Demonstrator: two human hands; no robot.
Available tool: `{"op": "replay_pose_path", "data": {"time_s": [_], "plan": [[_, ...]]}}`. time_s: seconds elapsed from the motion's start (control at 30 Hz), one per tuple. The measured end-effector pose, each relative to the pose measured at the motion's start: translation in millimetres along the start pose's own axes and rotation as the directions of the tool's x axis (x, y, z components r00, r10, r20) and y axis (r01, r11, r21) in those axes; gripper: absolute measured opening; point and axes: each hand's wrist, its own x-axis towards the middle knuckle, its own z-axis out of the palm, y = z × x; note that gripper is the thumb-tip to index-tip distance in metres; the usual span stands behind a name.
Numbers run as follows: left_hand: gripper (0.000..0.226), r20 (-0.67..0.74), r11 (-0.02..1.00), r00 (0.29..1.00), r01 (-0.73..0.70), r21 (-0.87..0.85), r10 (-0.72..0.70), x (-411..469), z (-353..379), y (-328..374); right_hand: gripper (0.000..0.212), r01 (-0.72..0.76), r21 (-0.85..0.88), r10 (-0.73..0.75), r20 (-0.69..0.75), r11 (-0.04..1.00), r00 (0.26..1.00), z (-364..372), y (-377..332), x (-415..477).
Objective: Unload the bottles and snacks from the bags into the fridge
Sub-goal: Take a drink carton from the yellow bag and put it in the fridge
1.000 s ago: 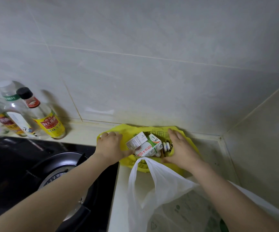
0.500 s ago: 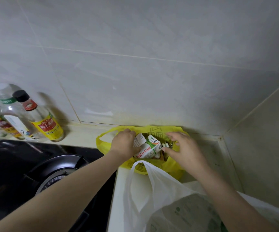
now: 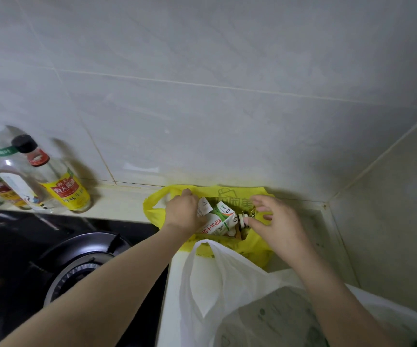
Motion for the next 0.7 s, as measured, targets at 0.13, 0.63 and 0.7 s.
{"op": "replay_pose_path", "data": {"time_s": [0.13, 0.63, 0.7], "plan": [[0.042, -0.131, 0.997, 0.991, -0.005, -0.082, -0.006, -11.1, 0.5, -10.9, 0.049, -0.036, 0.093, 0.039, -0.036, 0.995, 0.999, -9.9, -5.3, -8.8], [0.023, -0.386, 0.678, 0.902, -0.16, -0.717, -0.195, -86.0, -91.9, 26.8, 0.039, -0.032, 0.402, 0.131, -0.222, 0.915, 0.966, -56.4, -36.8, -65.0], [0.026, -0.399, 0.65, 0.891, -0.172, -0.74, -0.217, -98.0, -104.9, 35.9, 0.035, -0.003, 0.432, 0.13, -0.264, 0.902, 0.956, -66.6, -40.1, -79.9]]}}
